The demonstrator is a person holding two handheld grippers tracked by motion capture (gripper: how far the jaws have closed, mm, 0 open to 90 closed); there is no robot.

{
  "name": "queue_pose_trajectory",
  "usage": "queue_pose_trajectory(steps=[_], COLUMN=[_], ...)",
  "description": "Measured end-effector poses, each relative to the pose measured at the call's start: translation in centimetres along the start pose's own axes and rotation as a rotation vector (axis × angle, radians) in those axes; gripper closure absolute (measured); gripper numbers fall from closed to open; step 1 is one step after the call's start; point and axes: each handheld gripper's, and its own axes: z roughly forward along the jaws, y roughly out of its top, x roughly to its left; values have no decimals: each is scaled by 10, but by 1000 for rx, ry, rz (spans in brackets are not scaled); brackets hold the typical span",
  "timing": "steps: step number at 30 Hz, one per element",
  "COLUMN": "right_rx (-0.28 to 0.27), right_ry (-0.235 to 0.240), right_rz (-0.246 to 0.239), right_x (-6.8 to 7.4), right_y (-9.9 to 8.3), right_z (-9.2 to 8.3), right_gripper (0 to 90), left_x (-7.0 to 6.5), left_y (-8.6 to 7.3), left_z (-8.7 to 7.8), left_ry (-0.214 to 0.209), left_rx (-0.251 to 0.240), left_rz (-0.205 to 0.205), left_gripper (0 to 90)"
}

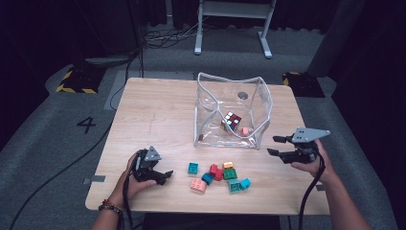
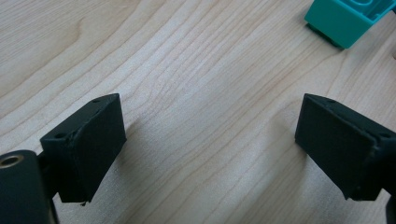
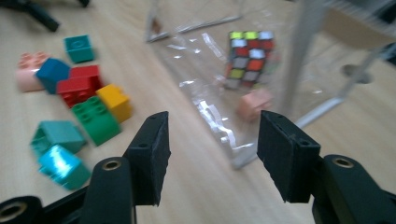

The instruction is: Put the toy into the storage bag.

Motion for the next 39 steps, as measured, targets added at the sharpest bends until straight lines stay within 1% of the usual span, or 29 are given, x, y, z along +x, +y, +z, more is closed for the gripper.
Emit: queue_pose_trajectory(steps=[1, 3, 7, 9, 10, 11, 12, 13, 14, 17, 18, 19, 20, 21, 22, 24, 25, 26, 27, 28, 30, 31, 32, 33, 34, 35, 36, 37, 39], right_rx=[3, 7, 32, 41, 44, 49, 44, 43, 42, 60, 62, 68, 67, 70, 78, 88, 95, 89, 94, 95, 78, 80, 87, 89, 85, 83, 78, 83, 75], right_ry=[21, 45, 131, 164, 183, 206, 217, 243, 264, 301, 306, 305, 312, 319, 322, 326, 336, 348, 355, 358, 367, 371, 365, 365, 367, 364, 364, 359, 355], right_rz=[-7, -16, -67, -83, -80, -102, -114, -126, -128, -147, -150, -138, -145, -133, -148, -146, -128, -139, -136, -135, -124, -121, -126, -119, -121, -133, -131, -115, -126], right_x=[4, 13, 33, 41, 45, 50, 53, 57, 60, 68, 69, 70, 70, 71, 70, 72, 74, 74, 76, 76, 75, 74, 74, 74, 73, 73, 73, 73, 71], right_y=[-4, -10, -21, -25, -27, -28, -29, -31, -32, -35, -36, -36, -37, -38, -39, -40, -40, -40, -40, -40, -41, -42, -43, -44, -45, -46, -46, -47, -48], right_z=[3, 8, 18, 21, 24, 27, 29, 31, 33, 42, 45, 48, 51, 53, 57, 61, 62, 64, 66, 67, 71, 72, 73, 74, 75, 75, 75, 73, 73], right_gripper=[445, 453, 450, 441, 424, 417, 415, 406, 399, 391, 392, 403, 425, 428, 429, 432, 434, 439, 446, 457, 503, 522, 533, 560, 568, 570, 574, 576, 579], left_x=[0, 0, 0, 0, 0, 0, 0, 0, 0, 0, 0, 0, 0, 0, 0, 0, 0, 0, 0, 0, 0, 0, 0, 0, 0, 0, 0, 0, 0], left_y=[0, 0, 0, 0, 0, 0, 0, 0, 0, 0, 0, 0, 0, 0, 0, 0, 0, 0, 0, 0, 0, 0, 0, 0, 0, 0, 0, 0, 0], left_z=[0, 0, 0, 0, 0, 0, 0, 0, 0, 0, 0, 0, 0, 0, 0, 0, 0, 0, 0, 0, 0, 0, 0, 0, 0, 0, 0, 0, 0], left_ry=[0, 2, 3, 3, 3, 2, 3, 3, 2, 2, 3, 2, 3, 3, 2, 3, 2, 2, 2, 2, 2, 2, 2, 2, 2, 2, 2, 2, 2], left_rx=[0, -1, 0, 2, 1, 0, 1, 0, 1, -1, 2, 0, 2, 2, 0, 1, -1, -1, -1, 0, -1, 1, 1, -1, -1, 1, 2, 2, 1], left_rz=[0, -1, 0, -2, -3, 1, -3, 0, -2, 0, -2, -2, -2, -2, -2, -3, -1, -1, -1, 0, -1, -3, -1, -1, 0, -3, -3, -3, -3], left_gripper=[87, 87, 87, 87, 87, 87, 87, 87, 87, 87, 87, 87, 87, 87, 87, 87, 87, 87, 87, 87, 87, 87, 87, 87, 87, 87, 87, 87, 87])
